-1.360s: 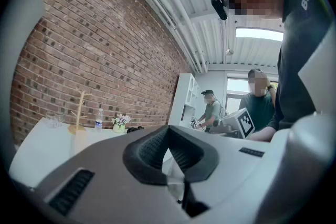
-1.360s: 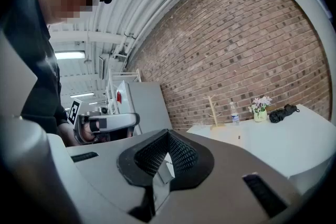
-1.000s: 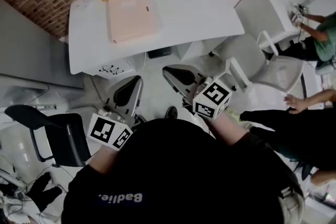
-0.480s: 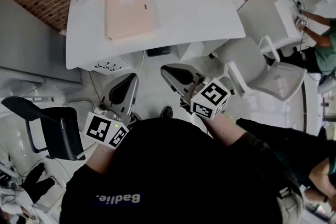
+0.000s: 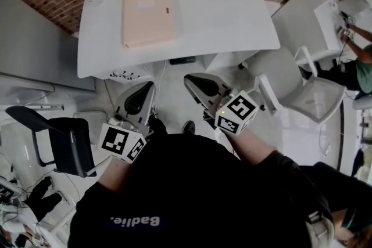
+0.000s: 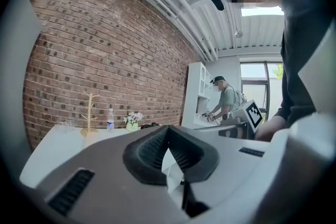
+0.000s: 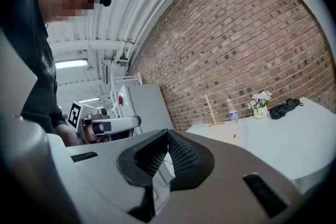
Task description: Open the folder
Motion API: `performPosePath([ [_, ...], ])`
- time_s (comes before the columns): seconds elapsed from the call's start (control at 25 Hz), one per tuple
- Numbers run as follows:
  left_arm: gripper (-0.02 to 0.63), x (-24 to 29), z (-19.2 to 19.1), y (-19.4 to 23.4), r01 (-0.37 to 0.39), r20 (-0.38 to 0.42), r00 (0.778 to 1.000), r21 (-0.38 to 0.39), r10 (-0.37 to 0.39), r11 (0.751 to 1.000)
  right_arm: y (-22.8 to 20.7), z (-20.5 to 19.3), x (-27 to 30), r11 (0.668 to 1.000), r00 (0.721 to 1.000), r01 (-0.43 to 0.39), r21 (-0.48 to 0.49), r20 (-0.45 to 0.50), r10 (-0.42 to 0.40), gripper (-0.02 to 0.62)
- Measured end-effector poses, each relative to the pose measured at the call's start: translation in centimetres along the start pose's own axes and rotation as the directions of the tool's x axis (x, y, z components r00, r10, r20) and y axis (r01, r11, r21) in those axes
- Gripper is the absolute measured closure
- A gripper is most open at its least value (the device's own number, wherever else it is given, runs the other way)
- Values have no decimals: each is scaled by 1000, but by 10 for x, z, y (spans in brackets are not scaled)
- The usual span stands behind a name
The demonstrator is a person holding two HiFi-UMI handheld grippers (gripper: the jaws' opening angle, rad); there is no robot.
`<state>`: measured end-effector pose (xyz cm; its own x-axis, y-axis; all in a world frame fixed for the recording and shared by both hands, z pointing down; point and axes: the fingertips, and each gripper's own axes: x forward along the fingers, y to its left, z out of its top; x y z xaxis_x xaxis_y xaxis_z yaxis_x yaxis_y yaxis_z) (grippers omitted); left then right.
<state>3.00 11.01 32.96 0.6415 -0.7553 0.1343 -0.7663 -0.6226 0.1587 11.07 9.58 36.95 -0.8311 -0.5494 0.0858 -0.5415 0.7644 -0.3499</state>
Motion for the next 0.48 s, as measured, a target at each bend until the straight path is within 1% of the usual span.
performPosePath([
  [0.2, 604, 14, -5, 30, 23, 0, 1000, -12, -23, 1000, -13, 6, 20, 999, 999, 47, -11, -15, -47, 566],
  [0.36, 604, 26, -6, 66, 56, -3, 998, -16, -56, 998, -24, 12, 50, 995, 995, 95, -20, -29, -96, 566],
  [0.48, 604, 34, -10, 95, 94, -21, 995, -9, -94, 996, -33, 13, 74, 990, 989, 142, -15, -35, -142, 565],
])
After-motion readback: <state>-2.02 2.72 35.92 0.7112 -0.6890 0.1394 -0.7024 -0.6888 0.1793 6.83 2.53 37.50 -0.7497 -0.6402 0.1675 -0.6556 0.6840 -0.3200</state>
